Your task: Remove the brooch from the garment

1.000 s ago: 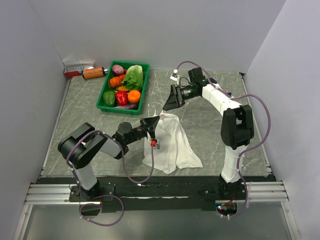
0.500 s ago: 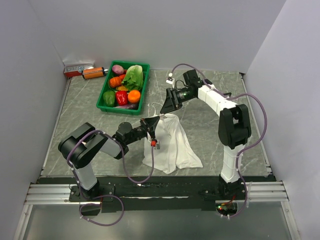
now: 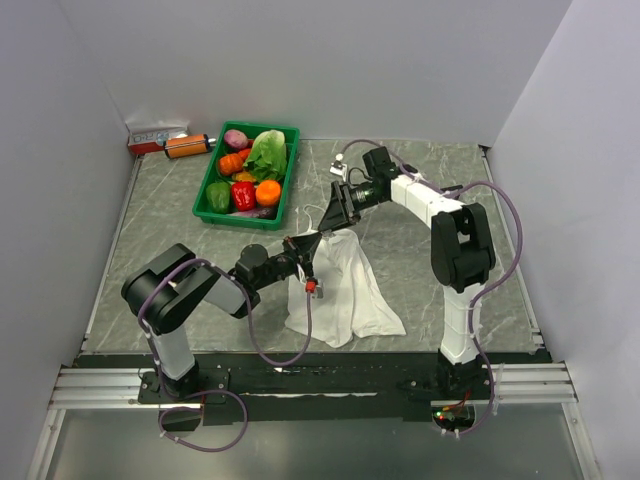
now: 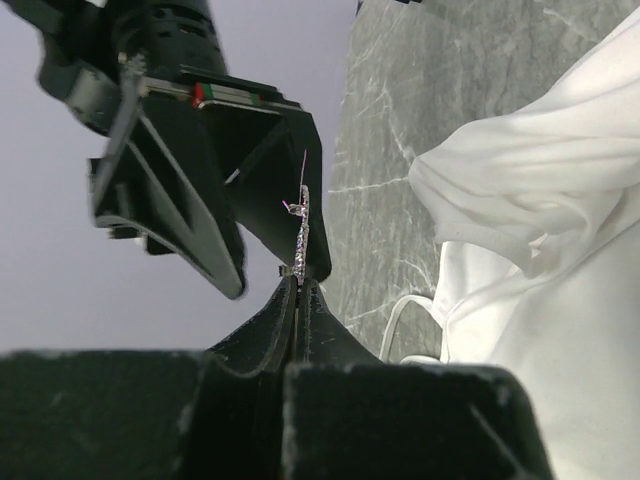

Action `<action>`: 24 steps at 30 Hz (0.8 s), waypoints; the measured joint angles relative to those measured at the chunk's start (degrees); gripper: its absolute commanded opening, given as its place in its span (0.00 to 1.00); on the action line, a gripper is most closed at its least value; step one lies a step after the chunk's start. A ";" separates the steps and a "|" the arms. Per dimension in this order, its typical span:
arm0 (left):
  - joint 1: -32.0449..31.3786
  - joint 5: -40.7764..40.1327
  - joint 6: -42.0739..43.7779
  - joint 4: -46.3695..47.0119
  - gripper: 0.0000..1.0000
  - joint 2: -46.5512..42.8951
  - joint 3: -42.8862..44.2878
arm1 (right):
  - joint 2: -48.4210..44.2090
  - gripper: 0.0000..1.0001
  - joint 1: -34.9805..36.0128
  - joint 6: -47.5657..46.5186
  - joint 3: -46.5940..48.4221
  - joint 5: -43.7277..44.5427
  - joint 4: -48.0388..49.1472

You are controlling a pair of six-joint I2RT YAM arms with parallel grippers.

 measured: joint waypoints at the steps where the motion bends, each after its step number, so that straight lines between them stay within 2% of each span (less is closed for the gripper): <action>1: -0.02 0.00 0.04 0.02 0.01 0.04 0.04 | 0.00 0.38 0.00 1.36 -0.90 -1.27 1.46; 6: -0.24 -0.20 0.39 1.57 0.01 0.04 0.07 | 0.46 0.32 -0.42 9.46 -4.57 -6.86 8.87; 15: -0.35 -1.05 1.03 2.99 0.01 0.04 0.07 | 0.48 0.34 -1.11 23.41 -9.53 -12.61 23.15; 24: -0.39 -1.46 1.42 2.93 0.01 0.04 0.07 | 0.48 0.37 -2.27 26.64 -10.29 -13.62 25.46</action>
